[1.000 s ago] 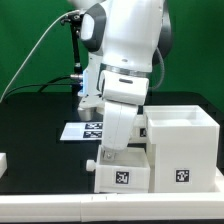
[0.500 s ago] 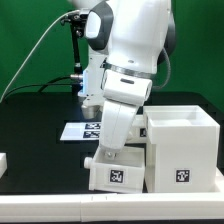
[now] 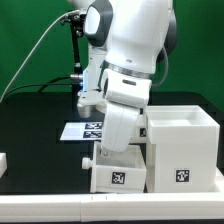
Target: Assemble drawer
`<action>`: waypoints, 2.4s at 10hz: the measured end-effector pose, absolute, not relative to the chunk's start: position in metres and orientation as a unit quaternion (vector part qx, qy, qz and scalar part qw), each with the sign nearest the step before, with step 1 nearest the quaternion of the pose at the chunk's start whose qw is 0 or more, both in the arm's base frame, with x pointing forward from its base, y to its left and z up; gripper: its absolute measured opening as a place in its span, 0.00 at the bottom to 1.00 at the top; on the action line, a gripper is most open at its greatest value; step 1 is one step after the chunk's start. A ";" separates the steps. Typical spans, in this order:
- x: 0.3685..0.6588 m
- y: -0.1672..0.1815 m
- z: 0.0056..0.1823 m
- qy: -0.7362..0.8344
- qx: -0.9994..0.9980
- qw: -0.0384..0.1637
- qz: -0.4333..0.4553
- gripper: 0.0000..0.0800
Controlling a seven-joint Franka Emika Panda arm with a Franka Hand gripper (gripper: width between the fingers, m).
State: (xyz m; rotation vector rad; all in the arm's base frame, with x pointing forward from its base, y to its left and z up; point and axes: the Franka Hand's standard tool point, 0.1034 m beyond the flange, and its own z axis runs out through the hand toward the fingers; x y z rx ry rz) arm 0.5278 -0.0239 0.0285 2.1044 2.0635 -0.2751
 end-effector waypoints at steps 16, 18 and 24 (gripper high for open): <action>0.538 -0.034 0.017 0.706 0.698 0.102 -0.062 0.05; 0.541 -0.032 0.018 0.710 0.694 0.115 -0.031 0.05; 0.537 -0.015 0.024 0.667 0.732 0.103 -0.097 0.05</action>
Offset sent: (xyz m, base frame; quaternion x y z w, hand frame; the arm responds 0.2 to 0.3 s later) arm 0.0000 0.0000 0.0000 0.0000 0.0000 0.0000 1.0000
